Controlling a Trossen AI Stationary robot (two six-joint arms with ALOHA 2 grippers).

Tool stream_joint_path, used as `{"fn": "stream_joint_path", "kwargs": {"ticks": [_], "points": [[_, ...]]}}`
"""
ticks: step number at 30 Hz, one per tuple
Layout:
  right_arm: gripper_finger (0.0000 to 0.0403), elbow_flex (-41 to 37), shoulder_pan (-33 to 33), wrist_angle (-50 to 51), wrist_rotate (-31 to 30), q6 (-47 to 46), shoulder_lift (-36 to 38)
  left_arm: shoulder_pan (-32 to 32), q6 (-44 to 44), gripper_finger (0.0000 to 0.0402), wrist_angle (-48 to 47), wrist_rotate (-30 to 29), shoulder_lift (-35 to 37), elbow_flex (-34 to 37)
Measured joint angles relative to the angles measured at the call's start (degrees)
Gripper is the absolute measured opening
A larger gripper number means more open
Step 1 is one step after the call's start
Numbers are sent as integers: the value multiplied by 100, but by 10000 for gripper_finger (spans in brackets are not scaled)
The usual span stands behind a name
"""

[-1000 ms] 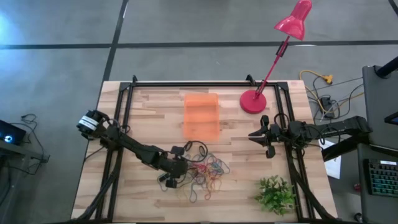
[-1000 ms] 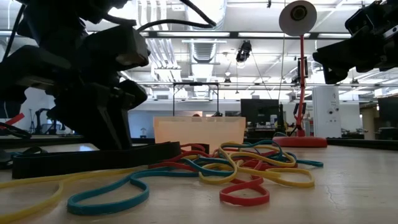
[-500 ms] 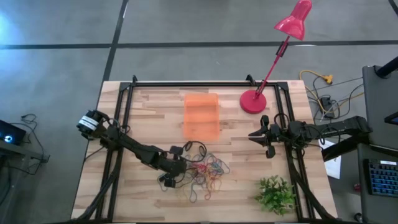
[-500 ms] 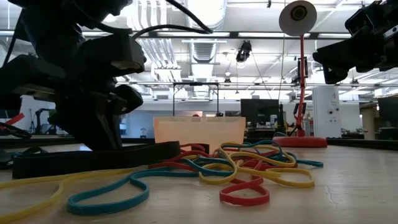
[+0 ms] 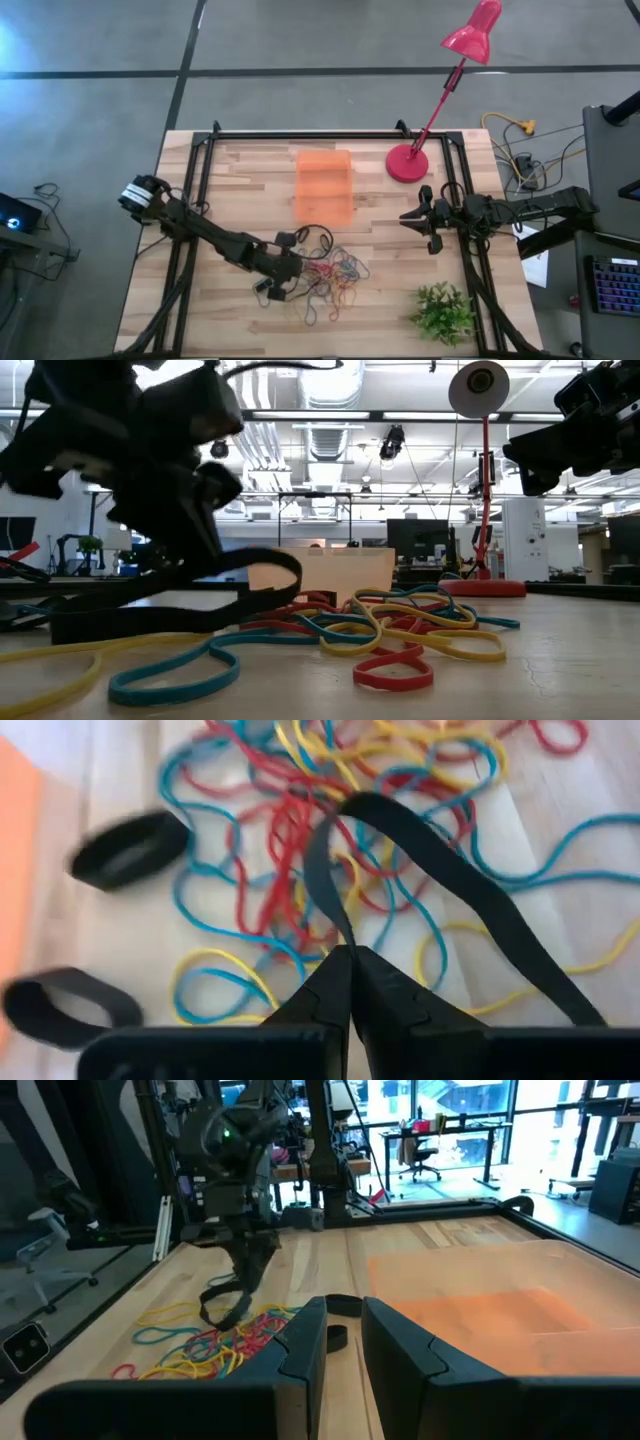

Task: Pick and place rubber bands into bin
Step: Put the black rubber band into the orange bin

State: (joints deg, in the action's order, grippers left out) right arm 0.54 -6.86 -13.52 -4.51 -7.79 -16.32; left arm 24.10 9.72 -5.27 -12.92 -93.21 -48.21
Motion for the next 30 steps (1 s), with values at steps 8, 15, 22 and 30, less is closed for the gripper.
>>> {"fn": "stream_joint_path", "kwargs": {"ticks": [8,15,22,30], "points": [[59,0,0,3,0,-15,-81,69,-500,0,11,-732,354,-142],[59,1,0,-9,0,-3,-252,90,-1700,0,182,-2812,422,-387],[59,2,-1,-24,0,-83,-304,-218,-3401,0,1681,-3572,490,-421],[59,2,-1,-39,0,-124,-297,-1252,-4080,0,2030,-3875,529,-506]]}}
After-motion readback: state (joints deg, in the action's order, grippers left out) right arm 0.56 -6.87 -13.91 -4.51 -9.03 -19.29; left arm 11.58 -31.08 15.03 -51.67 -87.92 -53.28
